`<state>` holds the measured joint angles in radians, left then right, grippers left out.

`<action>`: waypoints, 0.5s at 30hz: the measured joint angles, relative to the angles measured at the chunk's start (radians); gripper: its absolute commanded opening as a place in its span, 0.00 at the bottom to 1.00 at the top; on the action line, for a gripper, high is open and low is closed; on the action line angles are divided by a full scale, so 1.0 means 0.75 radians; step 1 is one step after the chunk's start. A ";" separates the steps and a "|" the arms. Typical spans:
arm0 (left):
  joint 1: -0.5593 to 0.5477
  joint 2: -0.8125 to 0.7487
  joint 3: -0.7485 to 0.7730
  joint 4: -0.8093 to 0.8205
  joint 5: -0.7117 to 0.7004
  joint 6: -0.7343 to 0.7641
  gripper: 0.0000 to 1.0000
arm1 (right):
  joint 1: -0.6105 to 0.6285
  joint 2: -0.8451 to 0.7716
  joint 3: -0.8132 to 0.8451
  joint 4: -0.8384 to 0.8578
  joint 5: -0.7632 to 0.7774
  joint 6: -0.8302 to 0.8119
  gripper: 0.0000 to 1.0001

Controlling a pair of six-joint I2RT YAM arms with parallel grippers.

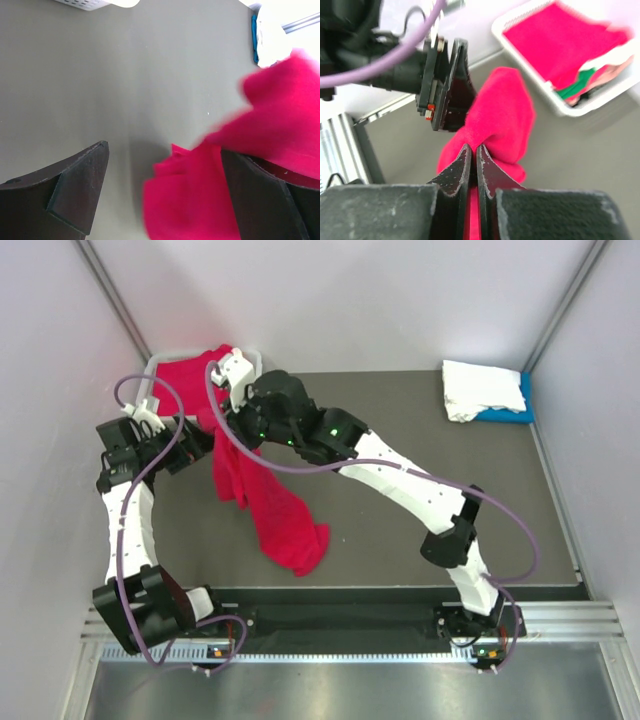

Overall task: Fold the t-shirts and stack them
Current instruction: Flatten the tshirt out

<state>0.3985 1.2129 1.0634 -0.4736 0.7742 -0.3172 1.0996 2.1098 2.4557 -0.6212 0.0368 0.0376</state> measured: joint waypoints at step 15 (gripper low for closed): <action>0.000 -0.001 0.000 0.005 0.001 -0.004 0.98 | -0.447 -0.869 -1.114 0.207 0.310 0.042 0.00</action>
<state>0.3985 1.2125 1.0634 -0.4702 0.7746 -0.3202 0.7643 1.4582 1.6199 -0.4660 0.2691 0.0692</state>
